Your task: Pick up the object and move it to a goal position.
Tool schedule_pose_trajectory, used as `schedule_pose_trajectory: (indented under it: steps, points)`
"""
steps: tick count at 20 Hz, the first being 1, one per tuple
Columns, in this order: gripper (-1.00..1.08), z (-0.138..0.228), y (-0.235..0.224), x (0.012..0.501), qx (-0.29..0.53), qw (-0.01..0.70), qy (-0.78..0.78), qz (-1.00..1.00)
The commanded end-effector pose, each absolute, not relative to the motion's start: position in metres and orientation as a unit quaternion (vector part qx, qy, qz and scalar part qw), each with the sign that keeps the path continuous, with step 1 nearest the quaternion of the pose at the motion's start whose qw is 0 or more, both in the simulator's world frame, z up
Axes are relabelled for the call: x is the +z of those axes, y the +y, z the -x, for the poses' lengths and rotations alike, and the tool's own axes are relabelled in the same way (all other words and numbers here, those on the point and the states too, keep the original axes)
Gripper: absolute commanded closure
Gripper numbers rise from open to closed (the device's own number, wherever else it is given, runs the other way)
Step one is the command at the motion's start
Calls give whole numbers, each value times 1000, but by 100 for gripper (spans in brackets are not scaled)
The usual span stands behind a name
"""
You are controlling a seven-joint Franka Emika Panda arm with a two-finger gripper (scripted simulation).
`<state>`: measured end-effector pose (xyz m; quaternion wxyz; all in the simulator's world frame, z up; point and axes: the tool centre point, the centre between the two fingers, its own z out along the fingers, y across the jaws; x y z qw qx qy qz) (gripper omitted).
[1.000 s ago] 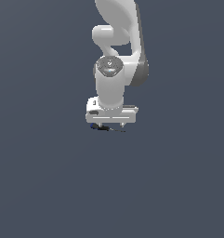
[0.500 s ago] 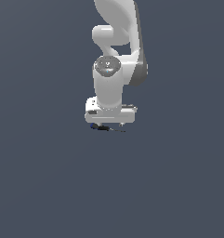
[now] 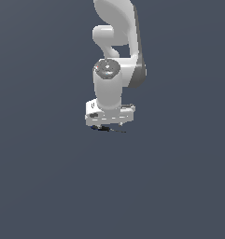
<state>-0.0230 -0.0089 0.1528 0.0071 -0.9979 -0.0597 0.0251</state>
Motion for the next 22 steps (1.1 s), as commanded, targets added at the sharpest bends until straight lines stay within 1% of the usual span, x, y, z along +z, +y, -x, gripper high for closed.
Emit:
schedule_pose_trajectory:
  steps: [1,22]
  points:
    - [-92,26,-11,148,24,6,-86,996]
    - [-92,56,-22,103,15,1,-367,930]
